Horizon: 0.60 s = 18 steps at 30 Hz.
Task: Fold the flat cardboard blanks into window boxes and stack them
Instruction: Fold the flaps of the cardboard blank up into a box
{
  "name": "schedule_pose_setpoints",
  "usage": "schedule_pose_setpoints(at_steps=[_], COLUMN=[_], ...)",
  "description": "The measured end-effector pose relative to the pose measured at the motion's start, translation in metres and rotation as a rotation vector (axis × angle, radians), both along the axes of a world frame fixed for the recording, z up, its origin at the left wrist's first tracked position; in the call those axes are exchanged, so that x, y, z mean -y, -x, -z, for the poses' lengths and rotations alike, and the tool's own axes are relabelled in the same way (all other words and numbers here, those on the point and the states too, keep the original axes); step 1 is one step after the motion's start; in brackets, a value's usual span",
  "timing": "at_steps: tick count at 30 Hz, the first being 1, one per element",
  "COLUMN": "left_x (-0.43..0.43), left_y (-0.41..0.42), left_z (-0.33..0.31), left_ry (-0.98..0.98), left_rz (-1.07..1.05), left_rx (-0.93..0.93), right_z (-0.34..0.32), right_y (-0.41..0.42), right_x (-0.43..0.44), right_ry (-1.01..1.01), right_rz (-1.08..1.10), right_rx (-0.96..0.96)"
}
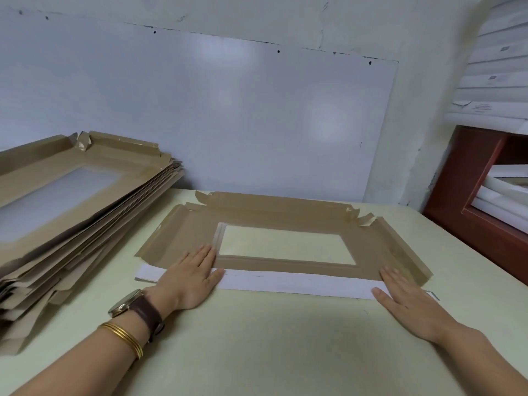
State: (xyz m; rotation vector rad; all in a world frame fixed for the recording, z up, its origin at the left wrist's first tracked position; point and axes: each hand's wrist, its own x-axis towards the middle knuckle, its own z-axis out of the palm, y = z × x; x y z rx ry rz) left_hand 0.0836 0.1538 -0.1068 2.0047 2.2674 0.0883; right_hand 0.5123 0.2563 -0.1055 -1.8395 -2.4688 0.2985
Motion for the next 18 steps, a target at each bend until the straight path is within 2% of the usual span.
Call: schedule_pose_setpoints(at_steps=[11,15,18], left_x=[0.008,0.010,0.011], left_y=[0.006,0.010,0.010], left_z=[-0.003,-0.005,-0.007], left_ry=[-0.202,-0.224,-0.253], left_rz=[0.053,0.061,0.080], left_rx=[0.170,0.266,0.259], right_z=[0.000,-0.005,-0.009], right_y=[0.002,0.004,0.006], right_x=[0.002,0.006,0.008], right_ry=[-0.058,-0.127,-0.190], right_rz=[-0.010,-0.045,-0.080], right_rx=[-0.106,-0.159,-0.174])
